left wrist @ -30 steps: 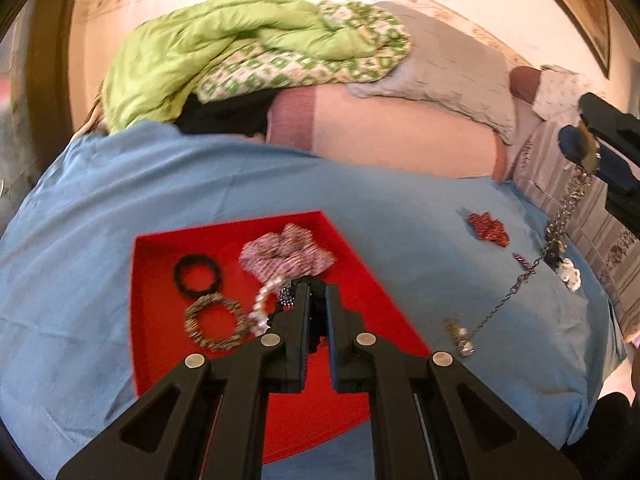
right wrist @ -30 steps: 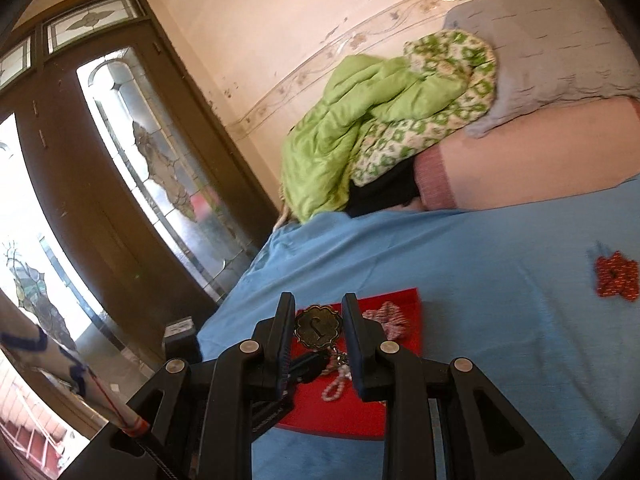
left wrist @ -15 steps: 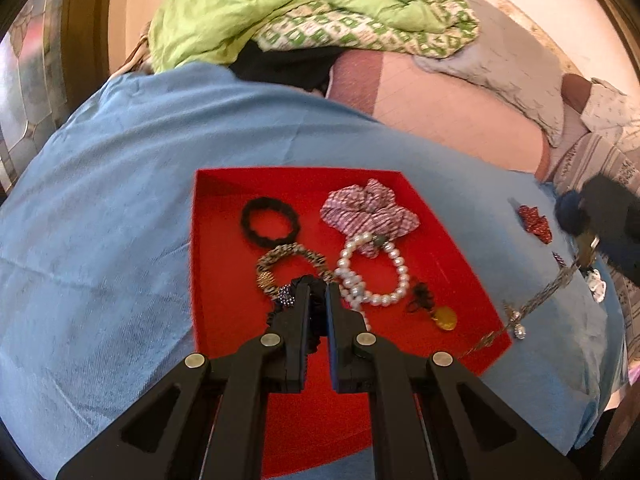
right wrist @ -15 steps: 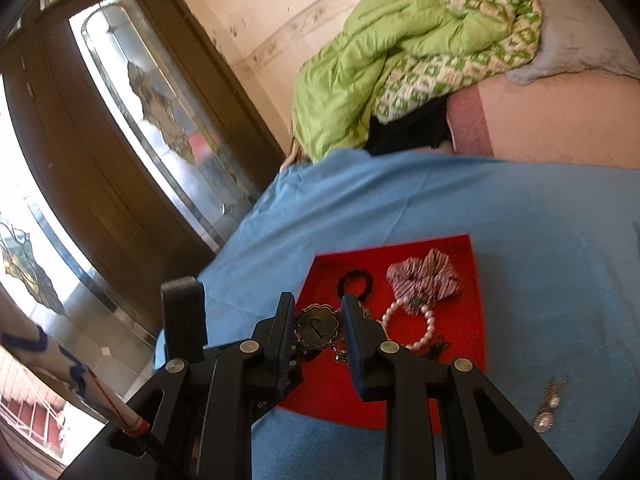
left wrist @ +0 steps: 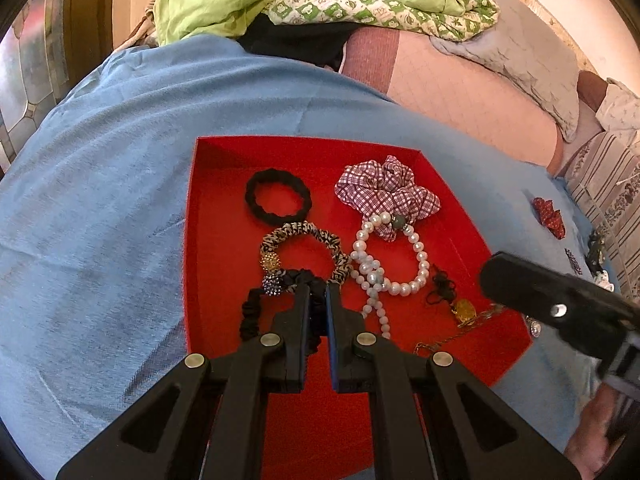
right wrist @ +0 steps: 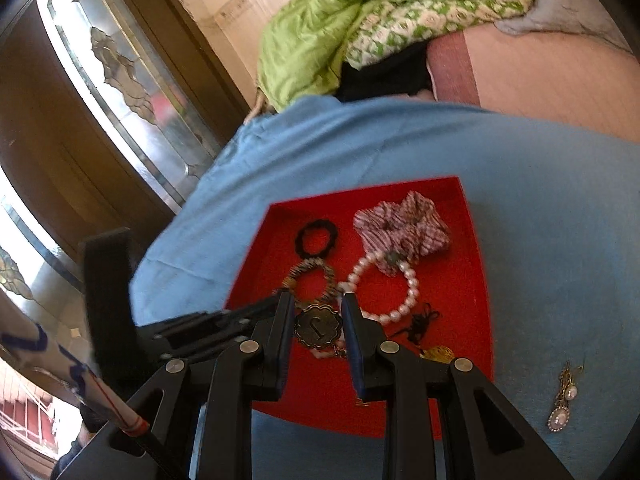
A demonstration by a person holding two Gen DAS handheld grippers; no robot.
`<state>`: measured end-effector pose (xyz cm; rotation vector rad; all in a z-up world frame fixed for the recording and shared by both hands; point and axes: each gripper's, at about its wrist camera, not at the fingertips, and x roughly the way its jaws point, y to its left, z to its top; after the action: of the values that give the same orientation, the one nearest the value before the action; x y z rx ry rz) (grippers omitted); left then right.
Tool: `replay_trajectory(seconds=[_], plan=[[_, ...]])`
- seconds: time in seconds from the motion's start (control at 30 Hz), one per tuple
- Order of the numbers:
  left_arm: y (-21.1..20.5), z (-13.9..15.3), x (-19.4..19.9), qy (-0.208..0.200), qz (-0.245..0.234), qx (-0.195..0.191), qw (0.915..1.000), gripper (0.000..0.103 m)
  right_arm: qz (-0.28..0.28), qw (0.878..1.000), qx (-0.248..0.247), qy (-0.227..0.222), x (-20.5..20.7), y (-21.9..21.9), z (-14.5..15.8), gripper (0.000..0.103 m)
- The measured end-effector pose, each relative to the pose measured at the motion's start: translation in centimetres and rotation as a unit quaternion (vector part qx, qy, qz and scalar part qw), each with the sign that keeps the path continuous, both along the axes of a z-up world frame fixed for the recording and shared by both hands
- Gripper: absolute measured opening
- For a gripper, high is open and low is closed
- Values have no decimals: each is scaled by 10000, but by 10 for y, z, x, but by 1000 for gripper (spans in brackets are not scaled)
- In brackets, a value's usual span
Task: Organize jewelry
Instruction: 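Carry the medallion and black beaded bracelet with both tools over the red tray, then open the right tool to drop the medallion into the tray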
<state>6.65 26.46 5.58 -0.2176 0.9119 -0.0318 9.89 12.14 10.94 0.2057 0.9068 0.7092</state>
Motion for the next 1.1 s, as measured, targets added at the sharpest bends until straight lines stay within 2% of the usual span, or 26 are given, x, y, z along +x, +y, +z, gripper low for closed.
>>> replay_trajectory(seconds=[0.5, 0.8, 1.1], plan=[[-5, -11, 6, 198, -14, 129, 9997, 7, -186, 9979, -318, 534, 16, 0, -44, 26], [-4, -12, 7, 228, -14, 106, 9997, 7, -260, 9971, -288, 658, 20, -1, -51, 27], [-4, -8, 5, 152, -13, 42, 9999, 8, -254, 9979, -177, 569, 16, -6, -40, 27]])
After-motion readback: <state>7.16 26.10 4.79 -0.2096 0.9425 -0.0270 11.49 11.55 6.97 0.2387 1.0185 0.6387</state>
